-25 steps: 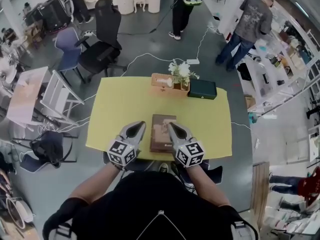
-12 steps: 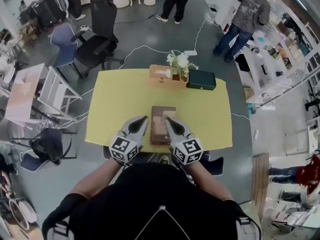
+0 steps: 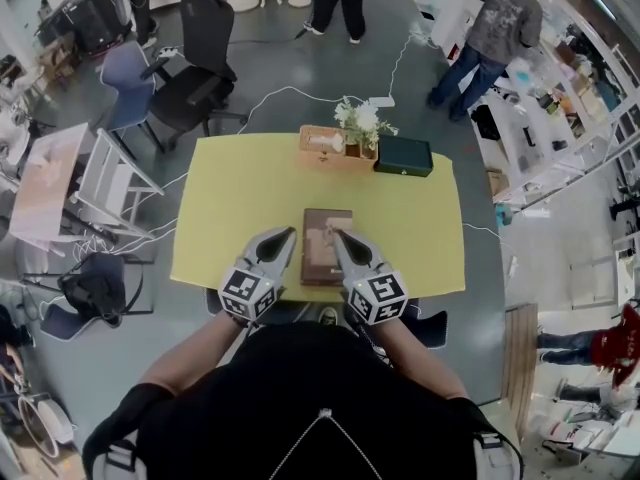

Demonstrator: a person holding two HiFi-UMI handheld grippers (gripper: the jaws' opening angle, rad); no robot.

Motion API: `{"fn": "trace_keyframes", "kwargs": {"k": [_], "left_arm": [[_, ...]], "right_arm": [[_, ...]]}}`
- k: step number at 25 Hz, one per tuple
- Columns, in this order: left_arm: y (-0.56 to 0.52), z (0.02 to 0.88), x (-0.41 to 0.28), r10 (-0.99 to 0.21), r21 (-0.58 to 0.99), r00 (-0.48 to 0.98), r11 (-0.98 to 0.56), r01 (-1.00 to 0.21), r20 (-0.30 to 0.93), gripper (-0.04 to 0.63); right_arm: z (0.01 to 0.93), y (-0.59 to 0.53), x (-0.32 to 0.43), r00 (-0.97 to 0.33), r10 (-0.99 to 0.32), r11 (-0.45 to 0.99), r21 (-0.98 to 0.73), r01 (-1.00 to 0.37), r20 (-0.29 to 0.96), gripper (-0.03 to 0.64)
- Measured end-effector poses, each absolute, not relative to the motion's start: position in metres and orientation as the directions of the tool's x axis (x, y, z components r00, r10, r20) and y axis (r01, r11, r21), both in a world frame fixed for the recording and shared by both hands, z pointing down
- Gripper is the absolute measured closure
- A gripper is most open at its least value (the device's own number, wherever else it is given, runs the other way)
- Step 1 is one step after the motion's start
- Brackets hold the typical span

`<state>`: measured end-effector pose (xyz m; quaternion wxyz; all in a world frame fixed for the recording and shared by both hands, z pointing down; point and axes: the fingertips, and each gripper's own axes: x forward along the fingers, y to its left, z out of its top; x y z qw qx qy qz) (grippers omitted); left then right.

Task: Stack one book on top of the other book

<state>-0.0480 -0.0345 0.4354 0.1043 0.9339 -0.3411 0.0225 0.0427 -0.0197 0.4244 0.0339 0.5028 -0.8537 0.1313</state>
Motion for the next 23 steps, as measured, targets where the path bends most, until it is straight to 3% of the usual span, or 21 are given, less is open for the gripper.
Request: {"fn": "trace_keyframes", "kwargs": {"k": [23], "left_arm": [[-0.028,0.443,-0.051,-0.634,0.184,0.762,-0.74,-0.647,0.131,0.588]], "right_arm": [[0.435,-0.013,0.044,-0.482,-0.85,0.447,-0.189,-0.874,0.215,0.612]]}}
